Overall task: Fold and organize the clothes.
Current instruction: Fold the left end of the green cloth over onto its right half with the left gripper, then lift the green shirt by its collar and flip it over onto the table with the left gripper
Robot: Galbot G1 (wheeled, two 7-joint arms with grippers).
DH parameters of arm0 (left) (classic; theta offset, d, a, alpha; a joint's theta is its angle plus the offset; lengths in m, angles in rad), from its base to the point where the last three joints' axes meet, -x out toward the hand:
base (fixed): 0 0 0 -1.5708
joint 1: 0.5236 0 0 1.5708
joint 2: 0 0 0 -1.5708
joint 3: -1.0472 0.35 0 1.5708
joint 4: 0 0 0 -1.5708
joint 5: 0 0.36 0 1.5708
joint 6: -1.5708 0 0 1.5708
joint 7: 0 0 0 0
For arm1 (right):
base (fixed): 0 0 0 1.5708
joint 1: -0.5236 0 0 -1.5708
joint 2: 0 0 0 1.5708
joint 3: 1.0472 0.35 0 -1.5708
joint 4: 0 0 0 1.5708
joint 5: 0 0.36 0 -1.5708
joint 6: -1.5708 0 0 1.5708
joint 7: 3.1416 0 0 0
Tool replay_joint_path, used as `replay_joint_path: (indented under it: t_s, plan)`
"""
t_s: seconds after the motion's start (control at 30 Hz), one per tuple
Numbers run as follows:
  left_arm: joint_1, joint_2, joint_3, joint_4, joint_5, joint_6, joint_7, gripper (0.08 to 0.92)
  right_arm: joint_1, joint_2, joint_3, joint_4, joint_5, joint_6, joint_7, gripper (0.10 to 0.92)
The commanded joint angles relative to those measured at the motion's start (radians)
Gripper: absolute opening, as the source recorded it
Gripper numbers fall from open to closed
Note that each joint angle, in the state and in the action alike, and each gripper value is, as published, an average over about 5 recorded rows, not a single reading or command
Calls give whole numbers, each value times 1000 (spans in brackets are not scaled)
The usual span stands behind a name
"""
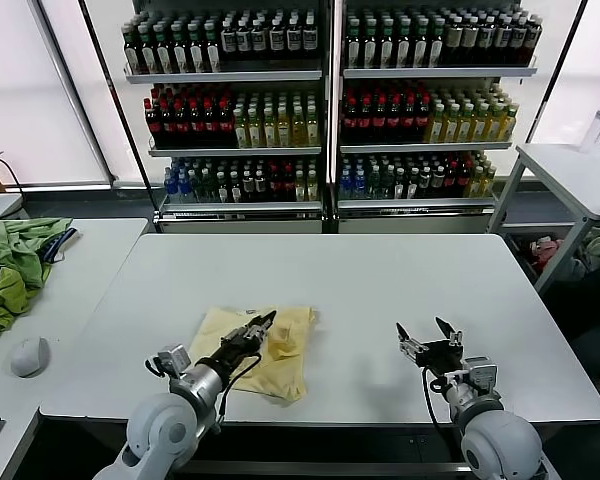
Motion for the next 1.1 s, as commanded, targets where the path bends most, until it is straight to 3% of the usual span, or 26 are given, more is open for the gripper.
replay_joint_path:
  t_s: [0.03, 0.2, 0.5, 0.8, 1.1]
  plan:
    - [26, 0, 2, -85, 70, -14, 45, 416, 5, 2, -7, -3, -2, -1, 0, 823]
    - [89, 64, -112, -89, 196, -88, -12, 572, 13, 15, -19, -9, -7, -1, 1, 823]
    - [136, 142, -216, 74, 371, -167, -52, 803, 11, 28, -37, -9, -25, -1, 1, 823]
    - [121, 115, -146, 132, 377, -143, 6, 823, -8, 30, -25, 0, -34, -1, 2, 823]
    - [64, 115, -119, 174, 339, -5, 56, 823, -26, 20, 3, 12, -31, -1, 1, 823]
